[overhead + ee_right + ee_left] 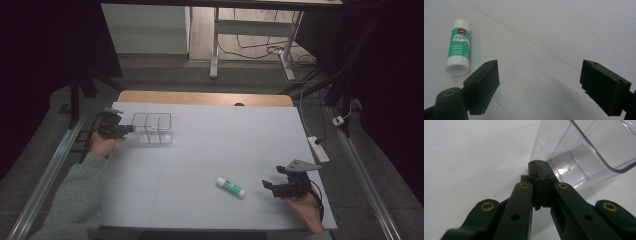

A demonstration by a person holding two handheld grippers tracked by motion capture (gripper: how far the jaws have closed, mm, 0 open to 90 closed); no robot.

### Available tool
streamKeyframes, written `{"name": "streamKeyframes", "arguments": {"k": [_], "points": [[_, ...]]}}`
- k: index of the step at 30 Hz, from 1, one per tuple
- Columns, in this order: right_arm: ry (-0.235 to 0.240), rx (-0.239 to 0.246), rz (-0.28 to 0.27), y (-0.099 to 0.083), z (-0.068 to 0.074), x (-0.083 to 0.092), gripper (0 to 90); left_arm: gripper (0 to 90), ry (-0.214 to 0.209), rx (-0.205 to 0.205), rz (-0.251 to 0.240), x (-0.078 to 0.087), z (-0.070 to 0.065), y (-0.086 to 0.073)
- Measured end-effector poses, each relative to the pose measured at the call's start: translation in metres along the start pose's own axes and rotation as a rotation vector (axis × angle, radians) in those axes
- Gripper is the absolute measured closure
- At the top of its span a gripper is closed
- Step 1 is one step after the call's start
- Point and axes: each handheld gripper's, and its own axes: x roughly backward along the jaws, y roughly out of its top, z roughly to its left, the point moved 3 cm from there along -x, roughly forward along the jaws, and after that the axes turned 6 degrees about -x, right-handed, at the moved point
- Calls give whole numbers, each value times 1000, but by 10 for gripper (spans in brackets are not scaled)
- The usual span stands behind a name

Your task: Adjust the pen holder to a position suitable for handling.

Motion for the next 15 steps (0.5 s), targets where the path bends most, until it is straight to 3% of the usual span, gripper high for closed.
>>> {"name": "streamKeyframes", "arguments": {"k": [3, 7, 15], "points": [[3, -3, -4, 0, 0, 0, 150, 889, -26, 6, -10, 0, -6, 3], [0, 0, 2, 0, 0, 0, 150, 889, -35, -30, -10, -3, -17, 7], [-4, 1, 5, 0, 0, 0, 150, 889, -48, -29, -11, -8, -21, 9]]}}
